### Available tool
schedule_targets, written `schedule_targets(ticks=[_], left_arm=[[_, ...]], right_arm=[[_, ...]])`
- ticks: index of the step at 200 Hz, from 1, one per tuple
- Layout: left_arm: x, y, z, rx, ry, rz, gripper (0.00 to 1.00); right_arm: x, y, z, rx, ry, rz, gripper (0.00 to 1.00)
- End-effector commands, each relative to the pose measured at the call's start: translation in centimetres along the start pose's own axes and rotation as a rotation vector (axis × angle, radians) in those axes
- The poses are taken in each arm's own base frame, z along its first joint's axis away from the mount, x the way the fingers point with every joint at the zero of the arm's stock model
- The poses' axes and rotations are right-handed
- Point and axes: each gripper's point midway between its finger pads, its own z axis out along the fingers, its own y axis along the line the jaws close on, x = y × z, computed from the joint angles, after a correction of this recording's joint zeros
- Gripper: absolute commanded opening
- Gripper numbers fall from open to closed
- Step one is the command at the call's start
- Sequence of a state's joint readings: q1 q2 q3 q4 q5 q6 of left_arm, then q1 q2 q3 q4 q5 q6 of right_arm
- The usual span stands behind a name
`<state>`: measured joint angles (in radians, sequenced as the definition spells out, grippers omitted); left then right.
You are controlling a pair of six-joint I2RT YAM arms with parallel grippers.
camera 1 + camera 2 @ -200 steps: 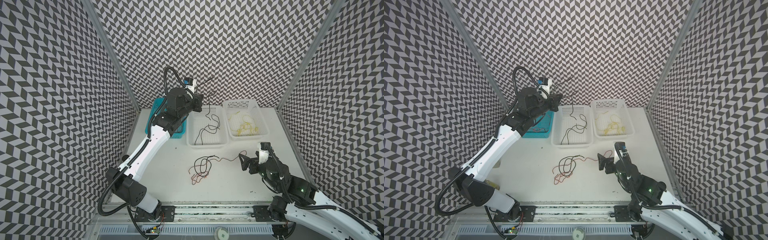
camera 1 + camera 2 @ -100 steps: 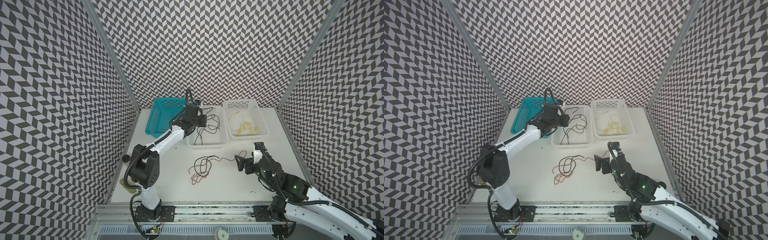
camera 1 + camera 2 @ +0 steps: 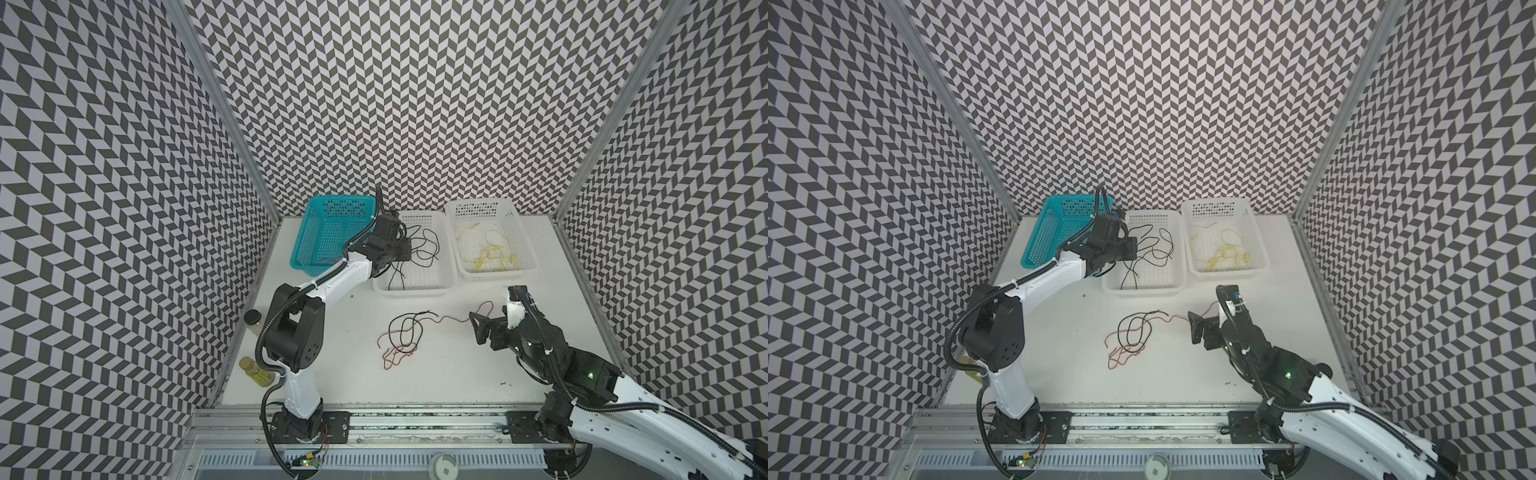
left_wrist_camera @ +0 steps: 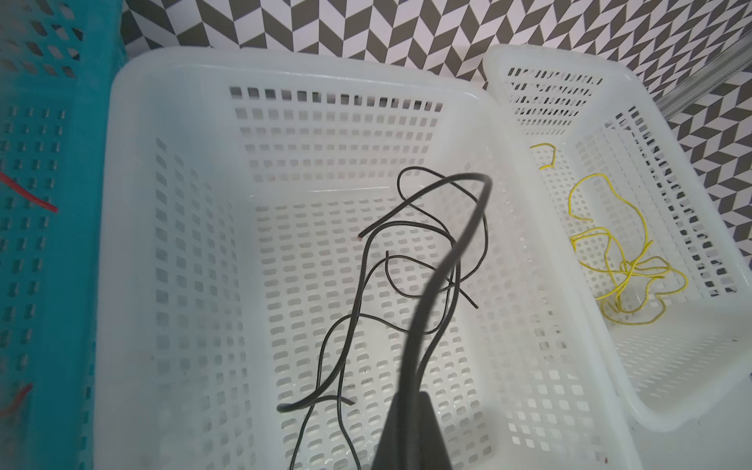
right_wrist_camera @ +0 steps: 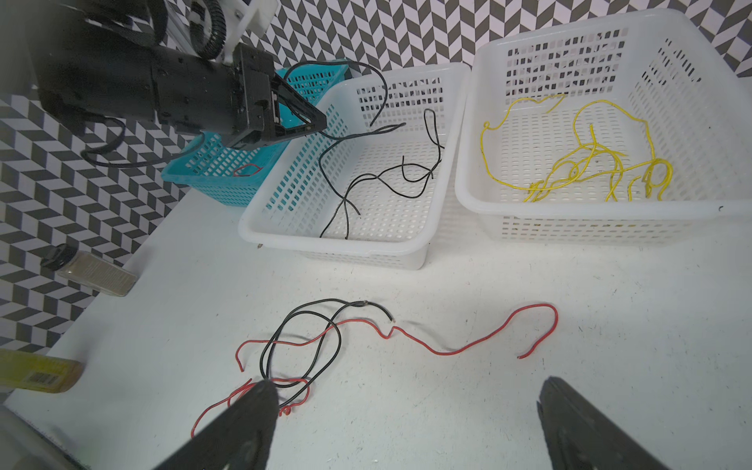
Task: Untangle the cables
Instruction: 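Lower the black wire into the middle white basket and open the left gripper, then lower the right gripper onto the red-black tangle while the left returns toward it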
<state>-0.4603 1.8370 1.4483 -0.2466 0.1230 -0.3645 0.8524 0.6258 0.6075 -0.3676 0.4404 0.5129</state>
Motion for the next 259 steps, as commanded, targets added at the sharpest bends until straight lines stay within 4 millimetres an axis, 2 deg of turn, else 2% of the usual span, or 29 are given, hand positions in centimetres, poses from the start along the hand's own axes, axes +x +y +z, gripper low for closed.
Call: schedule_targets(ticks=[1,44,72,107,145,163,191,222,233,259], left_arm=[[0.8,-0.1,0.2,-0.023,0.053,-0.015,0.11],[-0.2,-1.1,-1.4,-0.015,0.064,-0.018,0.21],[-0.5,-1.4,-3.2,-0.022,0.055,-0.027,0.27],[-1.7,-2.1,-6.6,-0.025,0.021,-0.029,0.32],[-1.5,-3.2,-10.8,0.034,-0.020,-0.040,0.45],[-0.4,-3.4,-12.5,0.049,-0.024,-0.048,0.50],[2.3,-3.5,-14.5,0.080,-0.015,-0.081,0.54],[6.1,-2.2,-16.5,0.030,-0.016,-0.090,0.57],[7.5,-1.7,-17.1,0.009,-0.007,-0.096,0.58],[10.9,0.0,-17.9,-0.045,-0.011,-0.129,0.59]], right_arm=[[-0.4,0.4,0.1,-0.017,-0.017,0.027,1.00],[-0.3,0.5,0.2,-0.019,-0.010,0.031,1.00],[-0.2,0.5,0.3,-0.022,-0.007,0.032,1.00],[0.6,1.4,1.1,-0.047,0.040,0.018,1.00],[3.4,3.6,3.6,-0.085,0.201,-0.014,1.00],[5.0,5.0,4.7,-0.121,0.288,0.000,1.00],[7.1,6.9,6.2,-0.172,0.398,0.048,1.00],[9.1,8.8,7.5,-0.207,0.479,0.112,1.00],[9.9,10.1,7.8,-0.246,0.500,0.146,1.00],[12.1,12.0,9.2,-0.267,0.571,0.189,0.99]])
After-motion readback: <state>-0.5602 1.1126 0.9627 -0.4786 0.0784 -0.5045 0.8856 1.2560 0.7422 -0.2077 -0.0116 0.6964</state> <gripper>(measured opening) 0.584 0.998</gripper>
